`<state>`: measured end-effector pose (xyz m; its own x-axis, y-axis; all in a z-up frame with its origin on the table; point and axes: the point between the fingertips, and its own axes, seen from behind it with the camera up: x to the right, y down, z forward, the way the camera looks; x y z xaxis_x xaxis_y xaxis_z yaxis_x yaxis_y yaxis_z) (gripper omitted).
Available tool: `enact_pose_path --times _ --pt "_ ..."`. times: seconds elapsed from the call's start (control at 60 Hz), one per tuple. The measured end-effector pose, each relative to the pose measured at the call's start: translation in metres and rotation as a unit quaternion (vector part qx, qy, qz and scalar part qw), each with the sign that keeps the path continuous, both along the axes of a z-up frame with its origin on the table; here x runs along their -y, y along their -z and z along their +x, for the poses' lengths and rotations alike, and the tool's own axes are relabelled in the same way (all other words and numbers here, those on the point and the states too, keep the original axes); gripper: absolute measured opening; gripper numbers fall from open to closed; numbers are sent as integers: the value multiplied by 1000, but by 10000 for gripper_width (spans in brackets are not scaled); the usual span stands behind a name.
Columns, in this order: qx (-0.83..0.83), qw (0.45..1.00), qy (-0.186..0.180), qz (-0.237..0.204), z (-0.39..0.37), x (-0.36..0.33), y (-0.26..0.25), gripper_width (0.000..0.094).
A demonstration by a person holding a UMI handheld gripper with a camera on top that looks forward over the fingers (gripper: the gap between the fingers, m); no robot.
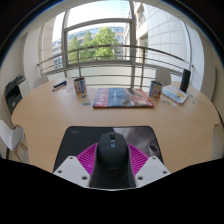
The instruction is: Arrange mouse
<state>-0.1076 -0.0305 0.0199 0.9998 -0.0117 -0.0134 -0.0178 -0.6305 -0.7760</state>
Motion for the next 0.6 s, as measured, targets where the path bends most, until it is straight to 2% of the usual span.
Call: enact_pose_path --times 0.1,0.133,0.167,0.233,0.283,0.35,0.6 --pt "-6 999 -6 -35 -5 1 33 517" --pt "-5 1000 -5 -28 -9 4 31 560" --pt "-1 1000 -4 -22 -8 5 24 631" --pt "14 1000 -3 -15 -4 7 1 860" --pt "22 1000 2 -8 -4 15 -6 812" --pt "24 1000 10 -1 -5 27 -26 853" --pt "33 999 26 30 -16 111 -112 842"
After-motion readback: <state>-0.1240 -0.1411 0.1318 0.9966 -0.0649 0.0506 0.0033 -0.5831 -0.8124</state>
